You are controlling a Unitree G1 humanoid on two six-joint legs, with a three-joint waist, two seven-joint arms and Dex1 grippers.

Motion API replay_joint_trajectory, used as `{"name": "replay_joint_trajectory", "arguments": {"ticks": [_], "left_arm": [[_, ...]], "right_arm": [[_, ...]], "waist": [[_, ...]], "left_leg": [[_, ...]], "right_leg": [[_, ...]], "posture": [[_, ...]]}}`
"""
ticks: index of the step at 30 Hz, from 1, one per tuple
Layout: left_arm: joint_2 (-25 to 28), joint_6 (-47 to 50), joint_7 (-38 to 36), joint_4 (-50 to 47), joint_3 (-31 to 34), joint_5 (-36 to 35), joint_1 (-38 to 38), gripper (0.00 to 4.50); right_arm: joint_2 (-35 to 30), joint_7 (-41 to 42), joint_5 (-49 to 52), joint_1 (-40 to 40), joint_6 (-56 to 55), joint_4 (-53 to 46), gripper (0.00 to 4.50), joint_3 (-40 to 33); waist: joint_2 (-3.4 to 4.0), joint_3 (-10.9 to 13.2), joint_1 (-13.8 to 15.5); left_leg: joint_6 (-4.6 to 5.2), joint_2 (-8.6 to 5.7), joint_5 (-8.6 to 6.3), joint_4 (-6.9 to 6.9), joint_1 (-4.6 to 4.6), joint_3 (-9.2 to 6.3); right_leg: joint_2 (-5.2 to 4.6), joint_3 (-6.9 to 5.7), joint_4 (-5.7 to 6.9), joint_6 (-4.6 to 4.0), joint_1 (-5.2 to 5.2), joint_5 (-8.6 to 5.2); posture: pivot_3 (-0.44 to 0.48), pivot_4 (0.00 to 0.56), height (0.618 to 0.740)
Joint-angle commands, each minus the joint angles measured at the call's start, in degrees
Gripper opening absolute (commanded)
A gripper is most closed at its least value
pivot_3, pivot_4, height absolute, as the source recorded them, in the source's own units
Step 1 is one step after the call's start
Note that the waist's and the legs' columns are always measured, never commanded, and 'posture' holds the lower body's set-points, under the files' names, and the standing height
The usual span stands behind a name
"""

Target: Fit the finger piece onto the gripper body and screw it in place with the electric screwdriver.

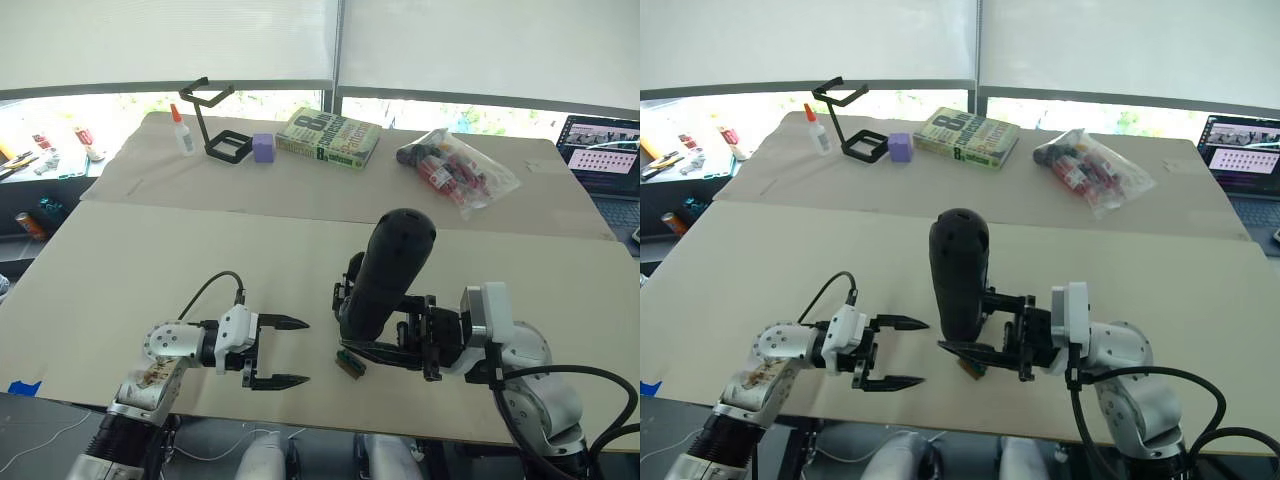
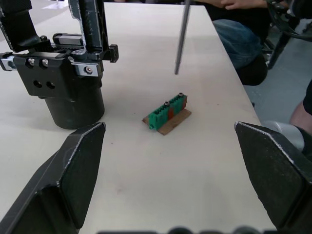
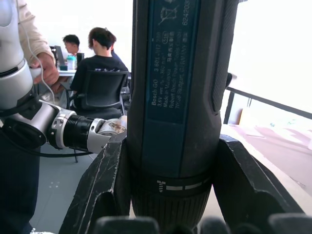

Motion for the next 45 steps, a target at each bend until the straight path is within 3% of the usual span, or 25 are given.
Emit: {"name": "replay_joint_trajectory", "arguments": {"ticks": [1, 17, 45], "left_arm": [[-0.72, -0.22, 1.72, -2.64, -1.91, 1.30, -0.26, 4.50], [-1.91, 1.04, 6.27, -1.22, -8.17, 5.87, 0.08, 4.50], [-1.85, 4.60, 7.85, -3.61, -8.60, 6.05, -0.28, 4.50]], "right_arm": [[-0.65, 0.06, 1.25, 0.30, -2.98, -1.09, 1.93, -0.80], [-3.71, -0.48, 0.27, 4.54, -7.39, 0.72, 1.93, -1.56], [-4.98, -1.43, -0.75, 5.33, -8.94, 2.91, 1.93, 0.14]], "waist": [[0.00, 0.00, -0.01], [0.00, 0.00, 0.05], [0.00, 0.00, 0.07]], "left_leg": [[0.00, 0.00, 0.00, 0.00, 0.01, 0.00], [0.07, 0.03, -0.04, -0.01, 0.02, -0.01], [0.12, 0.04, -0.07, 0.00, 0.02, 0.00]], "right_leg": [[0.00, 0.00, 0.00, 0.00, 0.00, 0.00], [-0.02, 0.00, 0.00, -0.02, 0.01, 0.01], [-0.04, -0.01, 0.00, -0.02, 0.01, 0.01]], "posture": [[0.000, 0.150, 0.740], [0.000, 0.150, 0.740], [0.000, 0.150, 0.740]]}}
